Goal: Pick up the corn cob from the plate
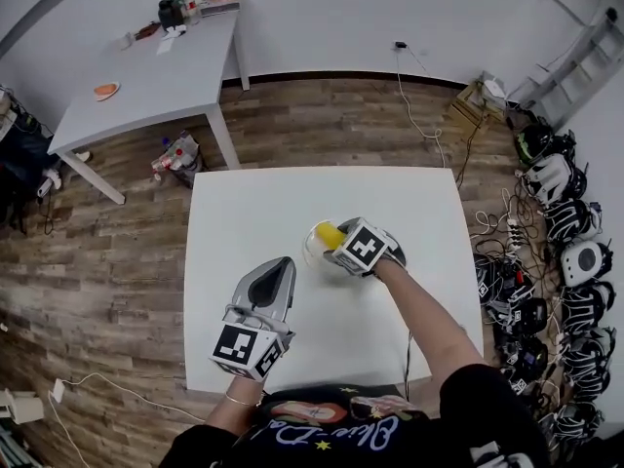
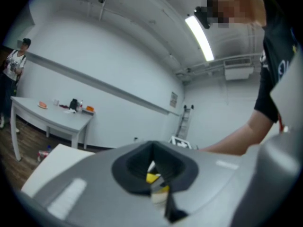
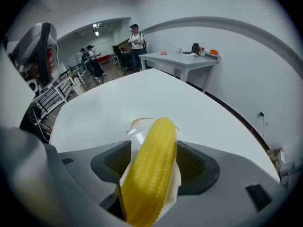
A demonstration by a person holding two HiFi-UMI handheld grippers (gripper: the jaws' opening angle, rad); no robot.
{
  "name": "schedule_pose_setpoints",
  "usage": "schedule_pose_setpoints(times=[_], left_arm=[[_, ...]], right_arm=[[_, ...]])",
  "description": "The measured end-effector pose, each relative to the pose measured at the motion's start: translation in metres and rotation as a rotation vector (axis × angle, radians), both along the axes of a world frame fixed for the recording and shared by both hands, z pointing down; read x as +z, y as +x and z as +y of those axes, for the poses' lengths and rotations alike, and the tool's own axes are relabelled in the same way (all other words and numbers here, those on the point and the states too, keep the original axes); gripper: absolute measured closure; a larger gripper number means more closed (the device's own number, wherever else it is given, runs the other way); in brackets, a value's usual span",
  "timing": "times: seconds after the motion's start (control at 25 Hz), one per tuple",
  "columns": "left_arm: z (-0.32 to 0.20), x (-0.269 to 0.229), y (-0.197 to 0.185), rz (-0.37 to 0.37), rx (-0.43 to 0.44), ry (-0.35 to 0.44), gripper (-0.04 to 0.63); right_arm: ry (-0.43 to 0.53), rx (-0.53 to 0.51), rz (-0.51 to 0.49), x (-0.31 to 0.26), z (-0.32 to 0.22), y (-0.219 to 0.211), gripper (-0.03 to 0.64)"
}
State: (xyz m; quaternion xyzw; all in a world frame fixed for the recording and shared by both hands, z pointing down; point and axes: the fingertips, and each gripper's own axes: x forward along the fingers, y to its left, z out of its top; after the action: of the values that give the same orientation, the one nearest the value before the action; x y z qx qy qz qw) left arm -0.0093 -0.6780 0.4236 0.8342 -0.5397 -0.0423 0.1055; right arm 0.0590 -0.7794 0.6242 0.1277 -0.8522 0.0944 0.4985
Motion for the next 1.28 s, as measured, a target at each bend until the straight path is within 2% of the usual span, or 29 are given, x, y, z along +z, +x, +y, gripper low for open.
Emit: schedule_pose_setpoints(times=[0.12, 0.28, 0.44, 0.52, 0.68, 0.8, 0.92, 1.0, 1.28], left_arm=[[0.003, -0.004, -0.006, 0.022, -0.006, 0.01, 0.597], [0.009, -0.005, -0.013, 0.008, -0.03, 0.015, 0.597], [0.017, -0.009, -0.018, 0.0, -0.046, 0.027, 0.597], [0.019, -0.013, -0.021, -0.008, -0.051, 0.036, 0.597], [0.02, -0.019, -0.024, -0.03, -0.062, 0.049, 0.597], [0.02, -0.031, -0.014, -0.065, -0.067, 0.096, 0.597], [0.021, -0.046, 0.0, -0.116, -0.051, 0.144, 0.597], [0.021, -0.05, 0.007, -0.131, -0.037, 0.156, 0.597], [0.022, -0.038, 0.021, -0.163, -0.01, 0.113, 0.597]], right_arm=[[-0.02, 0.041, 0.031, 0.012, -0.003, -0.002, 0.344], [-0.036, 0.092, 0.018, 0.014, -0.009, -0.001, 0.344], [0.028, 0.143, -0.035, 0.005, -0.011, 0.005, 0.351], [0.066, 0.203, -0.16, -0.017, -0.01, 0.007, 0.353], [0.116, 0.37, -0.605, -0.095, 0.002, 0.012, 0.353], [0.212, 0.395, -0.798, -0.147, 0.023, 0.028, 0.353], [0.274, 0.413, -0.91, -0.184, 0.044, 0.042, 0.354], [0.302, 0.419, -0.951, -0.199, 0.055, 0.049, 0.355], [0.348, 0.387, -0.981, -0.211, 0.073, 0.057, 0.356]])
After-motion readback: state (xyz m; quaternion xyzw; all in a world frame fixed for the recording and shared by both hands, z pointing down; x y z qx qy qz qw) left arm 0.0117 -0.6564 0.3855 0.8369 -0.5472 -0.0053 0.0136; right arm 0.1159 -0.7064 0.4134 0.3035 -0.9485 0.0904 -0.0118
